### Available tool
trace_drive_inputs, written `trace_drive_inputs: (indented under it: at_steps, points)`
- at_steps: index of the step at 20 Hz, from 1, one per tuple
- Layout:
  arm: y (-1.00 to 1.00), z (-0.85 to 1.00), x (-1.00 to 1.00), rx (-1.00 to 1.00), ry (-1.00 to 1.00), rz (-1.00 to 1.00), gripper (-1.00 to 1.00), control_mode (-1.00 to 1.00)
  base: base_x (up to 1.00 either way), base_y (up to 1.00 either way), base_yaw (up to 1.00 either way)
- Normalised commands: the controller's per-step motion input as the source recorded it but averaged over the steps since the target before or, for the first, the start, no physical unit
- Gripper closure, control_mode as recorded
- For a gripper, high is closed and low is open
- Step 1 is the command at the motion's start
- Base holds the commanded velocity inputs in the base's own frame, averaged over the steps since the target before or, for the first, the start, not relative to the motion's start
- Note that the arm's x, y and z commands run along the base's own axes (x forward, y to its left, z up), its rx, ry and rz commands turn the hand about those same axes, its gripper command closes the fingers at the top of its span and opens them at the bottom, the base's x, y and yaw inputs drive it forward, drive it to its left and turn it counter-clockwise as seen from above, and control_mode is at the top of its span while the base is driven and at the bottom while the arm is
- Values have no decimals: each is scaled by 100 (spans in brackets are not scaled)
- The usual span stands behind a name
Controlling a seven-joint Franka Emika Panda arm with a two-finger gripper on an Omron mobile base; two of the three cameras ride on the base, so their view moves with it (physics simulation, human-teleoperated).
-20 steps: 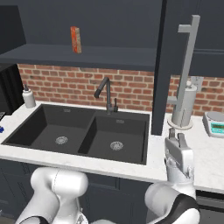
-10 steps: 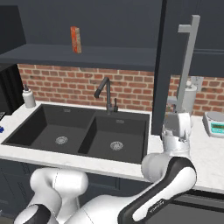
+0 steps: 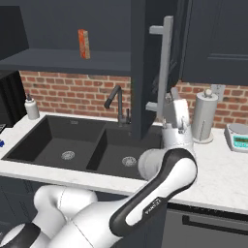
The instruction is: Pick the bar and place it on the digital scale for weighing, and close the cabinet.
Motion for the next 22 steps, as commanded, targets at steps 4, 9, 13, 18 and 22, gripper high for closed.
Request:
trace_drive_inputs:
  at_steps: [4,9,13,18,22]
  points:
    - [99,36,-19,-22,10,-4,-100,-100,0,0,0]
    - [100,6,25,-30,36,-13,-100,-100,0,0,0]
    - [100,0,62,-25,52,-17,-100,-100,0,0,0]
    - [93,3,89,-16,58,-19,-100,-100,0,0,0]
    - [67,0,100,-5,57,-21,-100,-100,0,0,0]
